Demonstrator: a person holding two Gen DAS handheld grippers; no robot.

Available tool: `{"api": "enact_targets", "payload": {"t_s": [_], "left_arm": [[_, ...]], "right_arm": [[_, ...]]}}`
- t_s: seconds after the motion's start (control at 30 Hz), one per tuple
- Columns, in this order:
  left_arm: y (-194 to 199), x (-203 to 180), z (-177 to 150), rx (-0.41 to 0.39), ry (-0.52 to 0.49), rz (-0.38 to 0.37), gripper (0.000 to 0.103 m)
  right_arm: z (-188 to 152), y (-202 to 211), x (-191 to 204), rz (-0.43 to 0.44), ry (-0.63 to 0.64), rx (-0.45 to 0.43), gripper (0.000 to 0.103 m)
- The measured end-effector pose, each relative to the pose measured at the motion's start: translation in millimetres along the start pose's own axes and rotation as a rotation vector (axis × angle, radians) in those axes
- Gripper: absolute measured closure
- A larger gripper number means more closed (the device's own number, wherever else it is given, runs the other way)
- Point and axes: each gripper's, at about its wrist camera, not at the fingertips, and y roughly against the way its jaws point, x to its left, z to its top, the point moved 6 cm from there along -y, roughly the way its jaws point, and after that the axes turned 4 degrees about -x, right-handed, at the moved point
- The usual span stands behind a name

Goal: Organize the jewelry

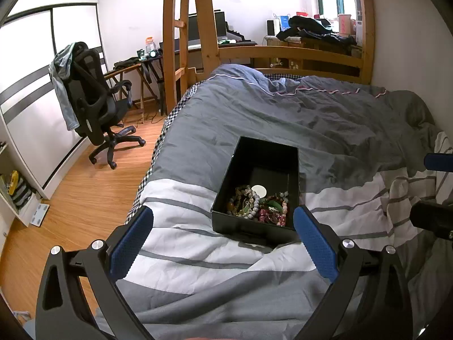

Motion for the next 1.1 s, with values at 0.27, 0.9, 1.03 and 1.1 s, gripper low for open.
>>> {"api": "enact_targets", "payload": {"t_s": [0.27, 0.9, 1.03, 1.1], "left_arm": [[0, -1, 0, 0.003, -0.003, 0.001, 0.006], [-1, -3, -3, 0.006, -0.022, 0.002, 0.006], [-3, -3, -4, 0.008, -0.027, -0.001, 0.006], [-3, -2, -4, 0.01, -0.03, -0.002, 0.006]], "right_arm": [[-2, -1, 2, -0.002, 0.004, 0.013, 0.004], [-7, -6, 10, 0.007, 0.007, 0.027, 0.004], [-8, -6, 12, 0.008, 0.009, 0.031, 0.004], [-7, -6, 12, 0.012, 0.006, 0.03, 0.004]]}}
